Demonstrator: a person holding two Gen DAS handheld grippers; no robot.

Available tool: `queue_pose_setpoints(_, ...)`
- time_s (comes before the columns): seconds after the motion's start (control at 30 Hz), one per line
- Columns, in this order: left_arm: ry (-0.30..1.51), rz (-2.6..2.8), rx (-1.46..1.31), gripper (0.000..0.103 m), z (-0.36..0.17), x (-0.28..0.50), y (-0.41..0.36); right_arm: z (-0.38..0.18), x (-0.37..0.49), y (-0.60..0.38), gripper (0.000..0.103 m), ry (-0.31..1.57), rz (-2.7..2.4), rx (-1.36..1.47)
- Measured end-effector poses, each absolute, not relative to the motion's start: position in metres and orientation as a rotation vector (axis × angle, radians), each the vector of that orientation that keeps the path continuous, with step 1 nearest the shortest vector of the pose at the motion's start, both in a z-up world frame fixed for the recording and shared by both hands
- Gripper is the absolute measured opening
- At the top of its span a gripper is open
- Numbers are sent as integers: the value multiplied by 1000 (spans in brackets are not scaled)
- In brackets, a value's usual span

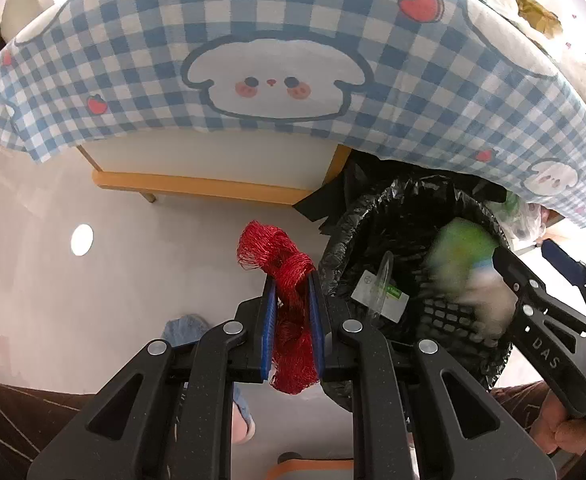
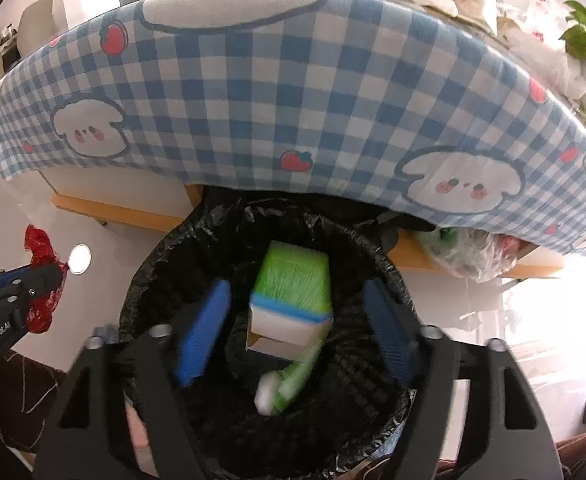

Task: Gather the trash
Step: 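Open the right tool to drop the green box into the bin, then open the left tool to drop the red mesh net into the bin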

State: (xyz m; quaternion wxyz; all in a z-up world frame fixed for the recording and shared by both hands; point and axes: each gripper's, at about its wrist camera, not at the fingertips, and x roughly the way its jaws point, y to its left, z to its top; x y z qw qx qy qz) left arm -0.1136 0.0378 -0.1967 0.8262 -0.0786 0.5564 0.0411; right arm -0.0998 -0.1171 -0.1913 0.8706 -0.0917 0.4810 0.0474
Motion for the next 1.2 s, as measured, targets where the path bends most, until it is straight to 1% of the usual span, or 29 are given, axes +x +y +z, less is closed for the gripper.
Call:
queue_pose_setpoints(0.1, 1177, 78, -166, 14, -194, -113, 33, -190, -99, -119, 83, 995, 94, -188)
queue_pose_setpoints(0.27, 1173, 48, -143, 14, -191, -108, 13, -191, -99, -134, 89, 991, 77, -187)
queue_pose_setpoints(0.47, 1183, 17, -130, 14, -192, -103, -13, -192, -100, -167, 94, 1001, 34, -129)
queue_pose_setpoints(1.2, 1221, -79, -69, 14, -208, -95, -114, -189, -105, -276, 95, 991, -137, -49)
